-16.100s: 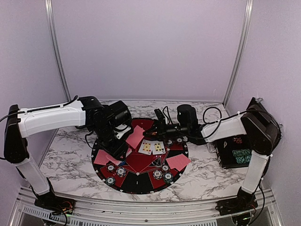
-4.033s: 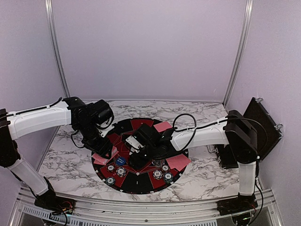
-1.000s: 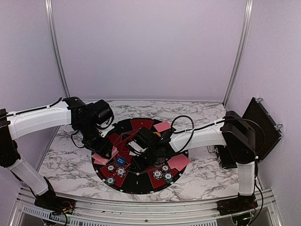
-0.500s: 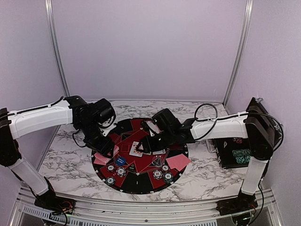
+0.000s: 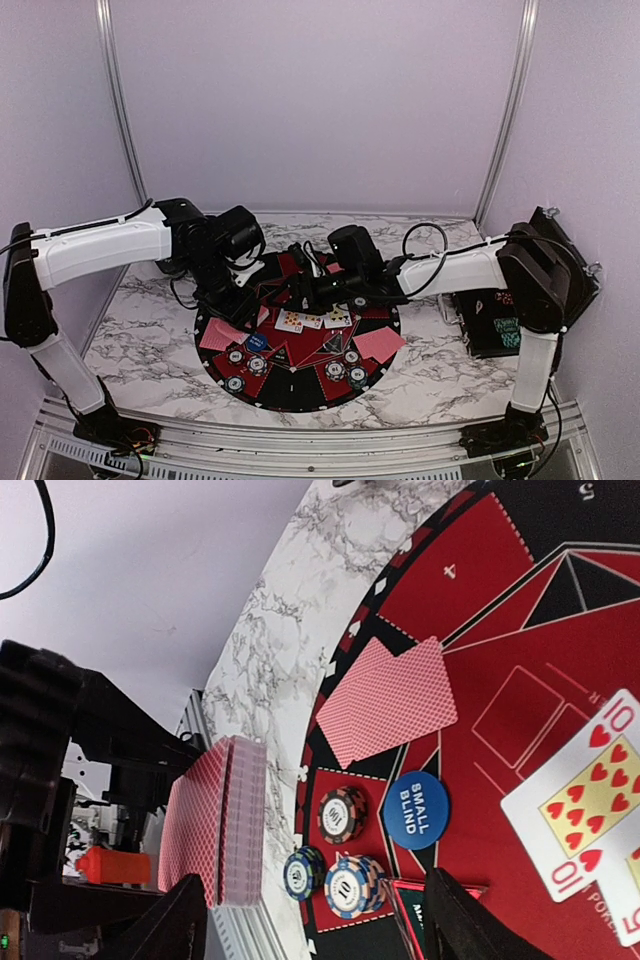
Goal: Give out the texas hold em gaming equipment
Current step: Adjust the poker card at the face-down deck piles.
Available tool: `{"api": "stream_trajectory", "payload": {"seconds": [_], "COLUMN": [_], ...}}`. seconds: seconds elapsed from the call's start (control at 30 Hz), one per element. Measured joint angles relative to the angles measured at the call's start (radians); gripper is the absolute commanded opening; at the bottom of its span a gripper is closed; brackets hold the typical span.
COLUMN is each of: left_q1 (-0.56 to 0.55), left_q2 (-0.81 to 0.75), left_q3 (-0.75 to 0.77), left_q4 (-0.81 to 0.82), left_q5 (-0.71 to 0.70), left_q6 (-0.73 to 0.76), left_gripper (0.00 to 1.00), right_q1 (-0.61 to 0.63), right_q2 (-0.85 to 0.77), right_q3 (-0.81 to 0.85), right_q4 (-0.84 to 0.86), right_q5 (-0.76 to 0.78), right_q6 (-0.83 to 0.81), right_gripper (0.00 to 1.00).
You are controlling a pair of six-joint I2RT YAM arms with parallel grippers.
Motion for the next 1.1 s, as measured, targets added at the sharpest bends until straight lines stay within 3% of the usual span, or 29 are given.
{"api": "stream_trajectory", "payload": {"seconds": [0.43,1.1], "left_q1": [-0.016,-0.018], "left_q2": [0.024,0.033], "left_q3": [0.033,0.045], "left_q4": [-0.009,-0.014], "left_q5": [-0.007,-0.013], "left_q6": [-0.003,-0.002], "left_gripper": [0.52,0.52], "right_q1": [0.000,0.029], "right_q2": [0.042,0.121], "right_q3": [0.000,0.019], "right_q4": [0.154,0.224], "right_q5": [-0.098,-0.176], "right_q6": [0.124,0.191], "right_gripper": [0.71,0.66]}}
